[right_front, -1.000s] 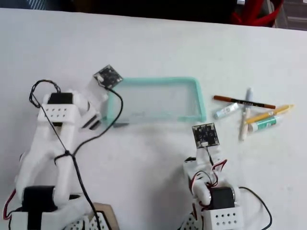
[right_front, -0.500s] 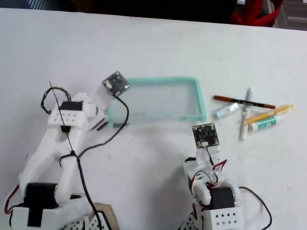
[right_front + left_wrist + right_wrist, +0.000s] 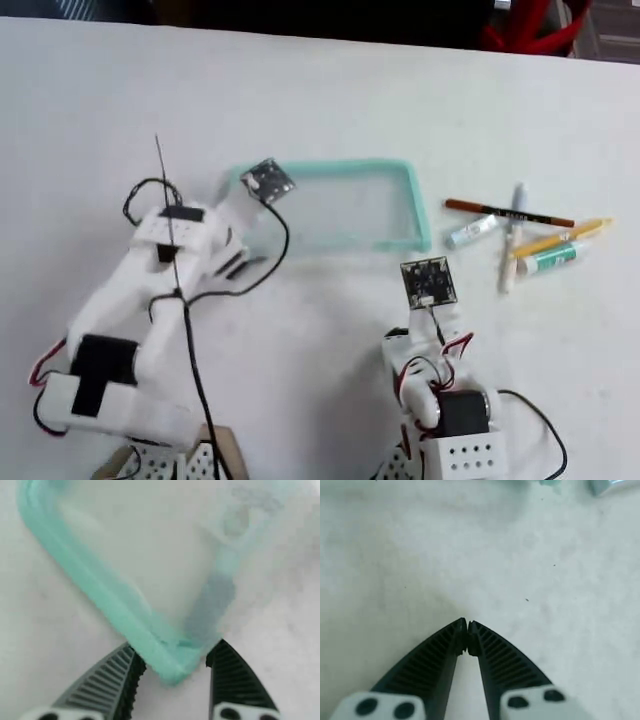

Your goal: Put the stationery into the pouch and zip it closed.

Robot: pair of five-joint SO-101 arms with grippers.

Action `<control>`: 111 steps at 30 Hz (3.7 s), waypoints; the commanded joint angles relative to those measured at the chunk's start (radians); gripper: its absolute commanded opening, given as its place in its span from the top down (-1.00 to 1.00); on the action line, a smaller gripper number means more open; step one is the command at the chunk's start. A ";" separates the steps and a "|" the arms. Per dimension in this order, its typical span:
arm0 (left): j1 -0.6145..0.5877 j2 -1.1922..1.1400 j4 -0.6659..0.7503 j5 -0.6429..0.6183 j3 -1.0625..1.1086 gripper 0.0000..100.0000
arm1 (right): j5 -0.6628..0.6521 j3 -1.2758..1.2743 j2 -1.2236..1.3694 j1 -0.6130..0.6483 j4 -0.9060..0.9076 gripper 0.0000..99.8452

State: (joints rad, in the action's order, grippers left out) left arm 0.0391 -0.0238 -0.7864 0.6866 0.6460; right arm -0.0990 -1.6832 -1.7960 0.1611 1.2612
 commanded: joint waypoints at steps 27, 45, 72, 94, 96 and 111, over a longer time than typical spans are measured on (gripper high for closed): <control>0.074 0.372 -0.651 0.241 -0.342 0.93 | 0.002 -0.008 -0.004 -0.002 0.008 0.96; 0.211 0.450 -0.893 0.153 -0.732 0.92 | -0.407 0.100 -0.007 -0.038 -0.203 0.96; 0.213 0.460 -0.893 0.157 -0.655 0.92 | -0.284 0.574 -0.001 0.475 -0.117 0.48; 0.475 0.460 -0.914 0.095 -0.655 0.92 | -0.284 0.341 -0.002 0.469 -0.380 0.48; 0.475 0.460 -0.914 0.097 -0.655 0.92 | -0.284 0.330 -0.004 0.446 -0.383 0.48; 0.464 0.460 -0.973 0.146 -0.654 0.92 | -0.365 0.334 -0.001 0.354 -0.417 0.48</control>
State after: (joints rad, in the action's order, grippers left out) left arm 0.4964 0.3951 -1.7545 0.8078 -0.0015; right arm -0.4074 -1.3794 -1.7929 0.4910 0.8408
